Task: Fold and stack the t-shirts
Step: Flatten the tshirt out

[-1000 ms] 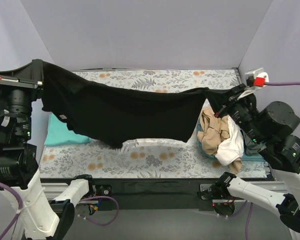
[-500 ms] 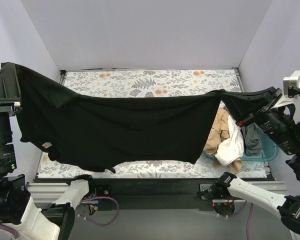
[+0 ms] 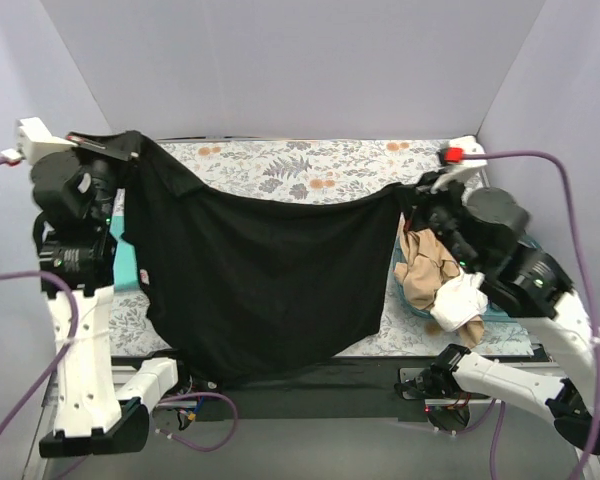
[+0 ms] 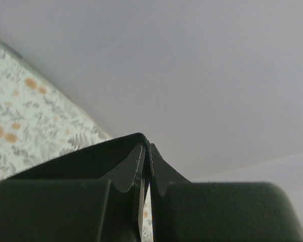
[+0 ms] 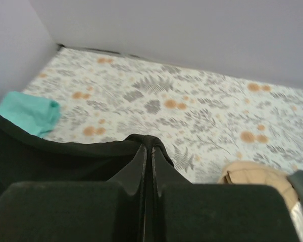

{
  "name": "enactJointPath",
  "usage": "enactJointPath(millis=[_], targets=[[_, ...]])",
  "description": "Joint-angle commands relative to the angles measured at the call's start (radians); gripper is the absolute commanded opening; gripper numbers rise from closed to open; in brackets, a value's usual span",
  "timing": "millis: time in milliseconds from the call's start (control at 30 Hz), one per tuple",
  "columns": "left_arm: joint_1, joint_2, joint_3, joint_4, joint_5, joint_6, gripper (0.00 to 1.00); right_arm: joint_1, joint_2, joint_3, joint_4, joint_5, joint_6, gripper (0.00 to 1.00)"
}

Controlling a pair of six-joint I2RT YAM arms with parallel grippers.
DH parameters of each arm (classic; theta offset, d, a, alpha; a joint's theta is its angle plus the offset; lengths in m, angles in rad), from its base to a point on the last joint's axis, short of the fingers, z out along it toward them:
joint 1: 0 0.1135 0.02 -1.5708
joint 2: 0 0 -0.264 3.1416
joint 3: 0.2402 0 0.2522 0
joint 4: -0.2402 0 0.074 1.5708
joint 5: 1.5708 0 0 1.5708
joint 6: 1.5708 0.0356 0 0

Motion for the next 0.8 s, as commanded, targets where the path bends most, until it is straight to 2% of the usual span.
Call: enactJointPath(millis=[0,167,267,367,433,767], targets=[[0.000,0.002,-0.152,0.145,0.052,-0.055,0.00,-0.003,0.040,-0.067,0.093,0.222,-0.011,0.01],[0.000,0.085,-0.302,0.215,0.044,-0.064,0.00,-0.063,0.102,-0.150,0.171,0.227,-0.022,0.01],[0.000,0.137,-0.372,0.272,0.047,-0.058,0.00,-0.170,0.144,-0.198,0.220,0.066,-0.019,0.01],[0.000,0.199,-0.379,0.297,0.031,-0.044,0.00,-0.281,0.191,-0.235,0.303,-0.073,-0.023,0.01],[0.000,0.233,-0.381,0.315,0.027,-0.037,0.00,-0.331,0.234,-0.245,0.334,-0.112,-0.030,0.01],[0.000,0.465,-0.350,0.455,0.053,0.003,0.00,-0.476,0.483,-0.166,0.446,-0.279,-0.057,0.01]])
